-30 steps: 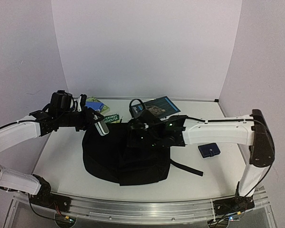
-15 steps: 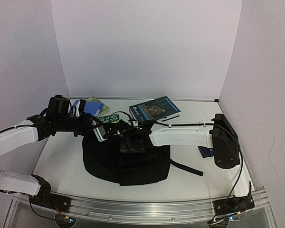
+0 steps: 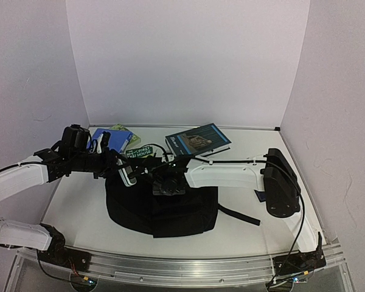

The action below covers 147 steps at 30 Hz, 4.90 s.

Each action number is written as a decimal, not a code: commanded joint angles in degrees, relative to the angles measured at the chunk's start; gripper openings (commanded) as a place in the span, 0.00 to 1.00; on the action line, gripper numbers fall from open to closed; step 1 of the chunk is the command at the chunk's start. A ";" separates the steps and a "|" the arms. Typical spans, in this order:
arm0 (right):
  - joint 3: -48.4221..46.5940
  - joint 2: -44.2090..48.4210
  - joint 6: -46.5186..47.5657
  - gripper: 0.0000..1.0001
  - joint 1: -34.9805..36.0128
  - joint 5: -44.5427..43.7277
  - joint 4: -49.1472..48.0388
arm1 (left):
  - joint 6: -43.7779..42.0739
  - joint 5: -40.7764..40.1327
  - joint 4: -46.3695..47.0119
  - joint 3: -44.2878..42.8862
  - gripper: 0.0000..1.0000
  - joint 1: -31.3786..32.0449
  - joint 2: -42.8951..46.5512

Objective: Pack the student bag
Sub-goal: Place the stationery in the student bag, then pick up the personal item from the center of the board.

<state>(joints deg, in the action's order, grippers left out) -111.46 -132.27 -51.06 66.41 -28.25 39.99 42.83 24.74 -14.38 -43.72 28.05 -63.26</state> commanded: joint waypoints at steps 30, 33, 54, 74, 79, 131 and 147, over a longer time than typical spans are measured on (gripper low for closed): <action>23.28 28.19 5.10 0.00 -0.14 14.61 -24.35 | -7.90 3.17 22.38 -8.63 0.05 10.10 -25.01; 23.81 29.06 5.09 0.00 -0.13 15.43 -25.16 | -8.51 2.21 22.63 -8.49 0.05 11.25 -27.04; 25.05 31.17 4.63 0.00 -0.24 13.71 -25.40 | -10.32 7.41 19.11 -7.90 0.48 16.16 -28.86; 25.81 31.32 5.11 0.00 -0.73 13.84 -25.49 | -4.75 6.25 24.82 -5.90 0.56 18.10 -30.24; 26.98 31.37 4.23 0.00 -0.95 12.45 -25.49 | -4.32 5.90 28.05 -7.08 0.54 19.74 -31.51; 85.91 66.82 -12.83 0.69 -58.05 26.26 -29.19 | -1.28 -9.13 4.10 0.28 0.91 8.58 -5.23; 86.81 58.10 -13.34 0.44 -59.20 28.25 -41.04 | -0.61 -8.80 3.82 0.52 0.92 8.33 -5.24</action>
<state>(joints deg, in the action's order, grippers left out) -24.56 -73.93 -63.15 7.42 0.51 1.79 41.94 15.44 -11.81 -43.33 36.69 -69.10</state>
